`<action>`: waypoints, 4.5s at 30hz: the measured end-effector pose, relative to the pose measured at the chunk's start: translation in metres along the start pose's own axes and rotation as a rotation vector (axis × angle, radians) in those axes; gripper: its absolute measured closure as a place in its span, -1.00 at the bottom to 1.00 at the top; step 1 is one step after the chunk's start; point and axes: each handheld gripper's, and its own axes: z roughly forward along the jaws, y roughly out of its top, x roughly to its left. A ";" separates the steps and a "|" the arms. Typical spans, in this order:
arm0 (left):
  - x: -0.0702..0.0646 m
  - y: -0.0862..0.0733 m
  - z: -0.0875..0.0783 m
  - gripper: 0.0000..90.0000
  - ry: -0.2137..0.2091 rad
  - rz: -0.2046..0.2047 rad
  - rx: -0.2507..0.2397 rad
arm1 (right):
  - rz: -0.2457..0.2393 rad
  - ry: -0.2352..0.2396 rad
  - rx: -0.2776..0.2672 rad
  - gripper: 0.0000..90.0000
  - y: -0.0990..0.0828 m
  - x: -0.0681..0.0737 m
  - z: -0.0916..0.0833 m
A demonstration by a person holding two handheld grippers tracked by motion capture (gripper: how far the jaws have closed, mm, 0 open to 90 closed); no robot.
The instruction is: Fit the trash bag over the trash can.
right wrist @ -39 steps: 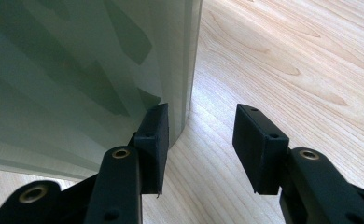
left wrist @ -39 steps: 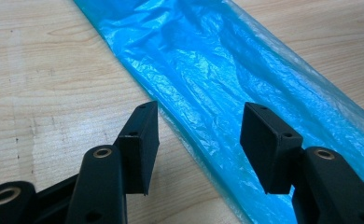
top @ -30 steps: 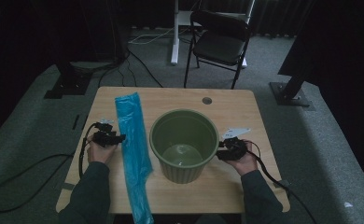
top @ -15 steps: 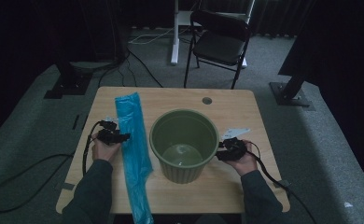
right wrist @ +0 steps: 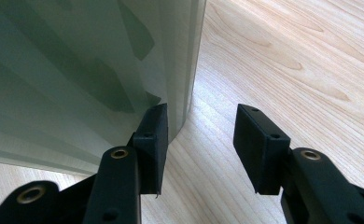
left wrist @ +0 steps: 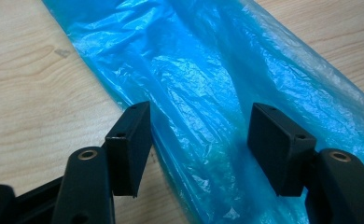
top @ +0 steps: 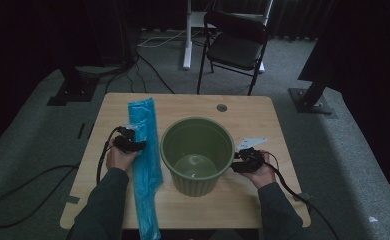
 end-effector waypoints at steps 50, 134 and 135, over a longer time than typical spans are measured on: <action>-0.006 0.037 -0.094 0.98 -0.393 0.364 -0.140 | -0.001 0.026 -0.009 0.20 -0.003 -0.002 -0.002; -0.060 0.047 -0.228 0.97 -0.763 0.763 -0.207 | 0.000 0.021 -0.025 0.19 0.002 -0.010 -0.003; -0.061 0.045 -0.227 0.97 -0.766 0.767 -0.197 | 0.000 0.021 -0.025 0.19 0.002 -0.009 -0.003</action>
